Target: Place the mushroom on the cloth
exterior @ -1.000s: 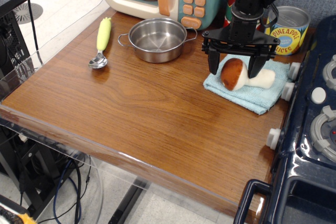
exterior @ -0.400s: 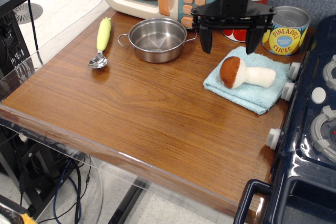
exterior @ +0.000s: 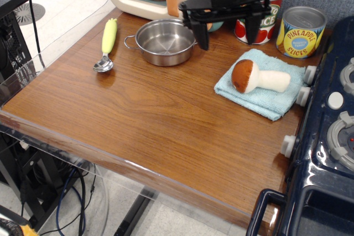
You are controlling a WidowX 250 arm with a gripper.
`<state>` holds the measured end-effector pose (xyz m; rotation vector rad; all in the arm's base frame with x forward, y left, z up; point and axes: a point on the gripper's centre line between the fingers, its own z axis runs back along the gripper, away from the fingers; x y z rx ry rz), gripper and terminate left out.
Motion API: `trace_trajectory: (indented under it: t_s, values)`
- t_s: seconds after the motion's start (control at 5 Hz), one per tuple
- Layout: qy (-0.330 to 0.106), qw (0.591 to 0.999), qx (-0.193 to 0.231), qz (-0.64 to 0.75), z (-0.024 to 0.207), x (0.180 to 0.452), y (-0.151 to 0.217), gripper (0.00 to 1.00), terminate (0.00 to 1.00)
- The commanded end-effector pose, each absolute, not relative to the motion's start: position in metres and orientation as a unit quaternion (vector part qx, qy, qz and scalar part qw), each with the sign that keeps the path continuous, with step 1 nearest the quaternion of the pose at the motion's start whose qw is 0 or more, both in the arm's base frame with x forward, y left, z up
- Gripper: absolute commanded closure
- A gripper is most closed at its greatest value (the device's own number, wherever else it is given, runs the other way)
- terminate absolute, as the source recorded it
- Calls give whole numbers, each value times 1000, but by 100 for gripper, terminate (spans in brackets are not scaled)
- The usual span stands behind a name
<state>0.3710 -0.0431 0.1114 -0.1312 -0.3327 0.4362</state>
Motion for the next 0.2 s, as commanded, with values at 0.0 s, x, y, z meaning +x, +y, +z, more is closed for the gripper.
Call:
trace_trajectory:
  t_s: [0.0]
  values:
    - [-189, 956, -72, 214, 130, 368, -45, 0, 100]
